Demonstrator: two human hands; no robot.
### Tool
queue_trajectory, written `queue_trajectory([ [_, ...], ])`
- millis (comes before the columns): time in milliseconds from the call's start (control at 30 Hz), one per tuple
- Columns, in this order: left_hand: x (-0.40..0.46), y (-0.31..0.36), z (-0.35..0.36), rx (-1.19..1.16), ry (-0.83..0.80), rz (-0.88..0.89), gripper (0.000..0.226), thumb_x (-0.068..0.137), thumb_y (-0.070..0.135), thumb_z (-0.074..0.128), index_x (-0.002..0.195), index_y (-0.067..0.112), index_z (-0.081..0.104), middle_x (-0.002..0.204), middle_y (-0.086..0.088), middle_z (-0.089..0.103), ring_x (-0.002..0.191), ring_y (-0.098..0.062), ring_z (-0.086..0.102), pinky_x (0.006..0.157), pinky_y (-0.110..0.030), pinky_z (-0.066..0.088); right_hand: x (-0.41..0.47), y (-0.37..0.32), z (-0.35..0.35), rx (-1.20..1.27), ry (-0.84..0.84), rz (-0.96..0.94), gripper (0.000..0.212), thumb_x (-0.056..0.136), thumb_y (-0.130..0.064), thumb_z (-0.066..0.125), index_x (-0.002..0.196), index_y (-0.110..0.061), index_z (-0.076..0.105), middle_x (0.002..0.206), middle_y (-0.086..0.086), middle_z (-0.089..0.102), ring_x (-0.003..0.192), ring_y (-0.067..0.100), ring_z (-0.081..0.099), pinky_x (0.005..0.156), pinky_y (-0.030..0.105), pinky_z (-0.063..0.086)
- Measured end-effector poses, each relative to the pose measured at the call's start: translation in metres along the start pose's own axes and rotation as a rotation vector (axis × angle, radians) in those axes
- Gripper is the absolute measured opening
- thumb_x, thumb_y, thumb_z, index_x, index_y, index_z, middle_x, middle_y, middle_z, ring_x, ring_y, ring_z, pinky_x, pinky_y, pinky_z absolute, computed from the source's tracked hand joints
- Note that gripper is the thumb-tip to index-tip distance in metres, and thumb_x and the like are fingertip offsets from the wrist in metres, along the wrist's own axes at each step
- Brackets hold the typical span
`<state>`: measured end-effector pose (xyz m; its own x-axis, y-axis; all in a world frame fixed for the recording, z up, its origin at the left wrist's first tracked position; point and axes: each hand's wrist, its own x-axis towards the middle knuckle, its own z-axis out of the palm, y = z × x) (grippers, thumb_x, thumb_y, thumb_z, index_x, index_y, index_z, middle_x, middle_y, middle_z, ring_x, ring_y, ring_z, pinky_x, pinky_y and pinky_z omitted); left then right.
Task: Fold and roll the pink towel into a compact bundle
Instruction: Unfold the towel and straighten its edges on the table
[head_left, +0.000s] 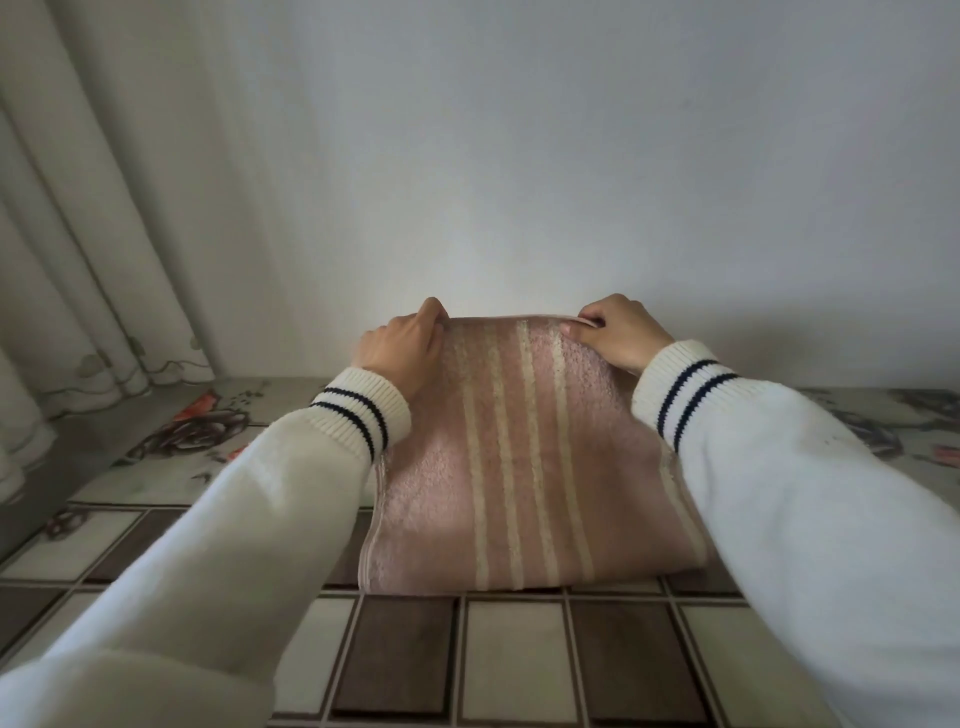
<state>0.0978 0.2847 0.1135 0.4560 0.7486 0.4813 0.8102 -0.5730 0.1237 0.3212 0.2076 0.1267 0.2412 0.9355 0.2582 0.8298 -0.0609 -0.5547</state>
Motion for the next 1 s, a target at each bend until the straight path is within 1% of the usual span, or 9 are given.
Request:
queue_trajectory([
  [167, 0.012, -0.004, 0.009, 0.014, -0.002, -0.014, 0.031, 0.099, 0.027, 0.023, 0.116, 0.013, 0.045, 0.112, -0.016, 0.064, 0.095, -0.035, 0.062, 0.076, -0.037, 0.042, 0.017, 0.006, 0.008, -0.004, -0.001, 0.018, 0.044, 0.092, -0.029, 0.054, 0.052, -0.015, 0.04, 0.05, -0.001, 0.036, 0.046, 0.013, 0.033, 0.048, 0.027, 0.025],
  [333, 0.024, -0.01, 0.023, 0.023, -0.01, -0.028, 0.031, 0.099, 0.026, 0.023, 0.116, 0.013, 0.045, 0.111, -0.016, 0.065, 0.095, -0.035, 0.062, 0.072, -0.034, 0.036, 0.032, 0.013, 0.019, -0.006, -0.007, 0.03, 0.044, 0.092, -0.029, 0.054, 0.052, -0.016, 0.042, 0.051, -0.001, 0.038, 0.046, 0.014, 0.034, 0.048, 0.028, 0.026],
  [467, 0.032, -0.015, 0.033, 0.017, -0.017, -0.039, 0.03, 0.099, 0.026, 0.023, 0.116, 0.014, 0.045, 0.112, -0.016, 0.064, 0.096, -0.035, 0.062, 0.074, -0.035, 0.038, 0.044, 0.02, 0.027, -0.02, -0.01, 0.045, 0.043, 0.091, -0.031, 0.054, 0.052, -0.016, 0.043, 0.052, -0.001, 0.041, 0.051, 0.016, 0.038, 0.051, 0.028, 0.027],
  [567, 0.037, -0.019, 0.041, 0.022, -0.021, -0.045, 0.03, 0.099, 0.026, 0.023, 0.116, 0.014, 0.045, 0.113, -0.015, 0.064, 0.096, -0.035, 0.062, 0.072, -0.033, 0.035, 0.052, 0.024, 0.031, -0.025, -0.014, 0.047, 0.043, 0.091, -0.033, 0.054, 0.054, -0.014, 0.043, 0.053, 0.0, 0.04, 0.05, 0.015, 0.037, 0.051, 0.028, 0.027],
  [633, 0.041, -0.021, 0.047, 0.017, -0.025, -0.053, 0.03, 0.099, 0.026, 0.023, 0.115, 0.014, 0.045, 0.112, -0.015, 0.064, 0.095, -0.035, 0.062, 0.073, -0.034, 0.036, 0.057, 0.026, 0.034, -0.025, -0.018, 0.05, 0.04, 0.091, -0.034, 0.054, 0.058, -0.012, 0.047, 0.053, 0.0, 0.041, 0.05, 0.014, 0.038, 0.052, 0.028, 0.028],
  [733, 0.046, -0.022, 0.053, 0.012, -0.037, -0.071, 0.03, 0.099, 0.025, 0.023, 0.115, 0.013, 0.045, 0.112, -0.015, 0.064, 0.095, -0.034, 0.062, 0.073, -0.033, 0.036, 0.063, 0.029, 0.038, -0.037, -0.017, 0.053, 0.042, 0.091, -0.035, 0.054, 0.055, -0.014, 0.045, 0.052, -0.001, 0.041, 0.049, 0.014, 0.038, 0.05, 0.027, 0.029],
  [867, 0.052, -0.024, 0.062, 0.003, -0.053, -0.093, 0.03, 0.099, 0.025, 0.023, 0.115, 0.013, 0.045, 0.113, -0.016, 0.064, 0.097, -0.035, 0.062, 0.078, -0.036, 0.041, 0.07, 0.033, 0.043, -0.052, -0.017, 0.064, 0.034, 0.091, -0.034, 0.053, 0.066, -0.012, 0.052, 0.057, -0.001, 0.047, 0.054, 0.016, 0.043, 0.055, 0.027, 0.033],
  [933, 0.054, -0.025, 0.067, -0.002, -0.061, -0.104, 0.03, 0.099, 0.025, 0.023, 0.115, 0.013, 0.045, 0.114, -0.016, 0.064, 0.098, -0.034, 0.062, 0.079, -0.036, 0.042, 0.072, 0.036, 0.046, -0.06, -0.013, 0.064, 0.032, 0.092, -0.032, 0.051, 0.066, -0.013, 0.052, 0.059, -0.001, 0.049, 0.057, 0.016, 0.046, 0.054, 0.027, 0.034],
  [1000, 0.056, -0.026, 0.073, -0.004, -0.076, -0.116, 0.03, 0.098, 0.024, 0.023, 0.115, 0.013, 0.045, 0.115, -0.016, 0.063, 0.099, -0.035, 0.061, 0.08, -0.037, 0.043, 0.073, 0.038, 0.049, -0.068, -0.012, 0.064, 0.027, 0.093, -0.028, 0.05, 0.074, -0.011, 0.056, 0.063, 0.0, 0.051, 0.062, 0.019, 0.048, 0.054, 0.026, 0.034],
])
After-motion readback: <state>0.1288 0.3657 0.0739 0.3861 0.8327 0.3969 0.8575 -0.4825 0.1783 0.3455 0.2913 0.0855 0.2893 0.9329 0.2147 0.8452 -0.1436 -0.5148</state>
